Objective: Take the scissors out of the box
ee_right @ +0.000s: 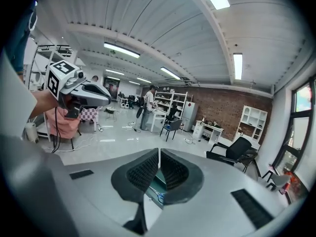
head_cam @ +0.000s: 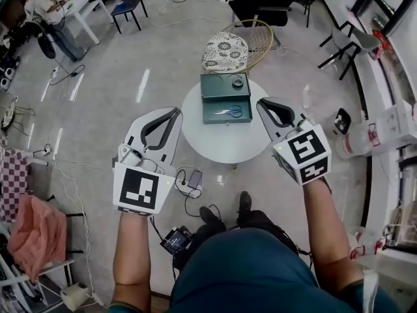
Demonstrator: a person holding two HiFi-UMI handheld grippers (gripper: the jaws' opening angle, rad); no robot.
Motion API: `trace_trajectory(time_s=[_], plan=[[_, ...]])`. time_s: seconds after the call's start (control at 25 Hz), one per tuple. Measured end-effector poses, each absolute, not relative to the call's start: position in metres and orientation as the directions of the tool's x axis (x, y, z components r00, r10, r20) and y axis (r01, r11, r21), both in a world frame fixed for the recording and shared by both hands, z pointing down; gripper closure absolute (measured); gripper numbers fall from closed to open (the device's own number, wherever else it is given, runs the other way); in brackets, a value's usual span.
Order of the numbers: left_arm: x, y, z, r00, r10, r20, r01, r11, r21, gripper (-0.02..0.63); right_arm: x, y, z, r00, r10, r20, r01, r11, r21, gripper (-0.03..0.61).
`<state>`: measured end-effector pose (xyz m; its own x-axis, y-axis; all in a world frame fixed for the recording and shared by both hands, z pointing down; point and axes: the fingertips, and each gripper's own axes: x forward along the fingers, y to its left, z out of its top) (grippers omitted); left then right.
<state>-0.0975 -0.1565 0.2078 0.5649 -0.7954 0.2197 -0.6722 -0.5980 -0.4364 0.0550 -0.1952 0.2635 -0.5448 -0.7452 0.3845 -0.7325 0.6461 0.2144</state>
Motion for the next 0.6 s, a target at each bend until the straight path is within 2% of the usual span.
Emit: trace_trajectory(time_s=[0.6], plan=[[-0.15,-0.166,0.234,0.588,-0.776,0.228,-0.684,-0.627,-0.372,0.592,0.003,-0.212,0.301,-0.551,-0.696,0.46,-0.703,0.684,0.193,0.538]])
